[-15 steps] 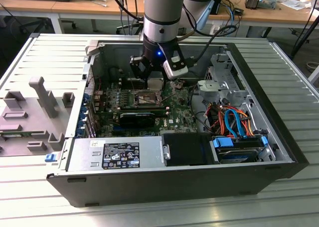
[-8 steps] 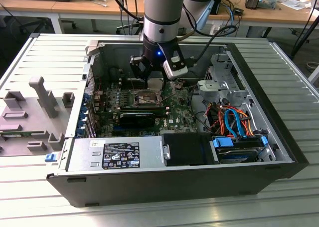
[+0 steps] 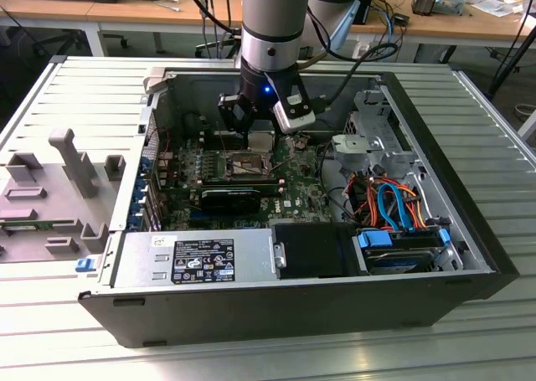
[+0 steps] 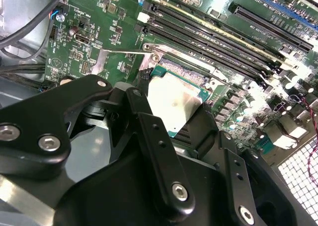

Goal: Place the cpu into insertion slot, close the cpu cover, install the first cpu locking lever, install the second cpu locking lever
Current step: 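Place the cpu into insertion slot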

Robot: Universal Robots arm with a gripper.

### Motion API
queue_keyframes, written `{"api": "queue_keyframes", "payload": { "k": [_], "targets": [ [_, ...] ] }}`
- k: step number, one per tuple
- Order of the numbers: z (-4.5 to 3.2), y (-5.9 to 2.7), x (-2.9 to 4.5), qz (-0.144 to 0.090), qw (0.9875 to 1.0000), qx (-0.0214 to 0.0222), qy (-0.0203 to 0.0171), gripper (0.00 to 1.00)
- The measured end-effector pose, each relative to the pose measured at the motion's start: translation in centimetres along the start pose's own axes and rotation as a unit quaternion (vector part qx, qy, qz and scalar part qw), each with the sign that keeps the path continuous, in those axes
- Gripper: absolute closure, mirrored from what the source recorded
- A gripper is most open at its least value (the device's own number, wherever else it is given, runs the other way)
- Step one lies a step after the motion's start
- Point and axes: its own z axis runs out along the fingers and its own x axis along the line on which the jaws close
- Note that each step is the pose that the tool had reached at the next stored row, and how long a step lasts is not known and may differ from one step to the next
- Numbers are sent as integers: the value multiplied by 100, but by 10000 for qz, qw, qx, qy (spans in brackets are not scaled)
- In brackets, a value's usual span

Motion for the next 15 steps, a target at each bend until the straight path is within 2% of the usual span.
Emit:
{"api": "queue_keyframes", "payload": {
  "k": [15],
  "targets": [
    [0,0,0,55,10000,4,-5,45]
  ]
}}
